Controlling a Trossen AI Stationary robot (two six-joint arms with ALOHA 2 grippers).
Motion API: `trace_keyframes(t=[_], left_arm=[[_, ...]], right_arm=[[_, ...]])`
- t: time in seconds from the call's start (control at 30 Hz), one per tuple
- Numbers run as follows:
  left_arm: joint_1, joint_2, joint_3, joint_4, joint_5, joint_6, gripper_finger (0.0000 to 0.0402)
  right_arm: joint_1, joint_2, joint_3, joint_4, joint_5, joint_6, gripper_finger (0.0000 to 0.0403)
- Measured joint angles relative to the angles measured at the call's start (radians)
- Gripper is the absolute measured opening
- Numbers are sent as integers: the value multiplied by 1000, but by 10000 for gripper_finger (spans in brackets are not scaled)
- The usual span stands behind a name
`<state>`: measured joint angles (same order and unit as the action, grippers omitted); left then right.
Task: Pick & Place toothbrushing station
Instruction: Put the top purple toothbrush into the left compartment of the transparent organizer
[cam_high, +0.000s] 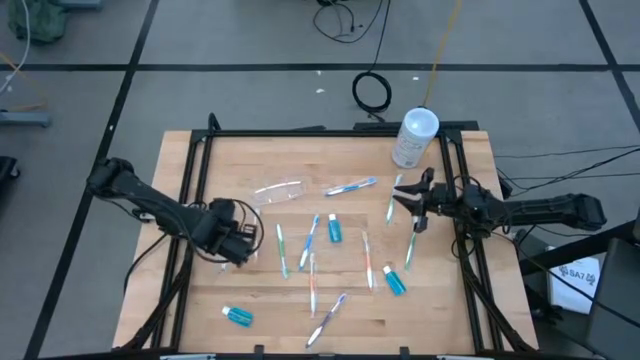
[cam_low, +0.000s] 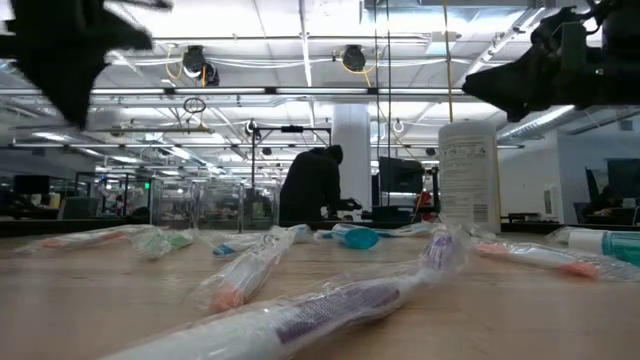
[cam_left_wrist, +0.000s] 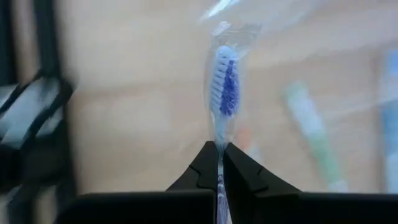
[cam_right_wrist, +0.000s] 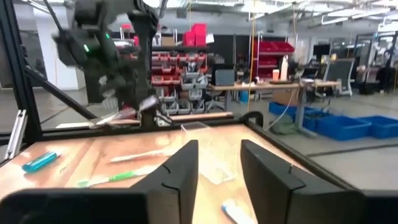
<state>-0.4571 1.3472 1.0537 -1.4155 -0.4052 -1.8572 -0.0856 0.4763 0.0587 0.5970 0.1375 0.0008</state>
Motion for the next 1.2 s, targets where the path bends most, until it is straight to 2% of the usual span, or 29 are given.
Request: trace_keyframes(t=[0.2, 0.3, 0.47, 0.67, 0.9, 1.07, 1.2], left_arm=[[-1, 0, 81, 53, -234, 153, 4], [3, 0, 87, 160, -374, 244, 5], [25, 0, 87, 347, -518, 474, 4], [77, 0, 87, 583, -575, 799, 3], [150, -6, 88, 837, -583, 1205, 2], [199, -71, 91, 936, -535, 1415, 0], [236, -140, 89, 938, -506, 1498, 1]], right_arm=[[0, 66, 0, 42, 0, 62, 136], [0, 94, 0, 67, -2, 87, 135], [0, 130, 0, 118, -3, 104, 131], [0, 156, 0, 169, -3, 101, 131], [0, 166, 0, 185, -3, 85, 130], [0, 166, 0, 183, -7, 86, 130], [0, 173, 0, 177, -7, 91, 130]])
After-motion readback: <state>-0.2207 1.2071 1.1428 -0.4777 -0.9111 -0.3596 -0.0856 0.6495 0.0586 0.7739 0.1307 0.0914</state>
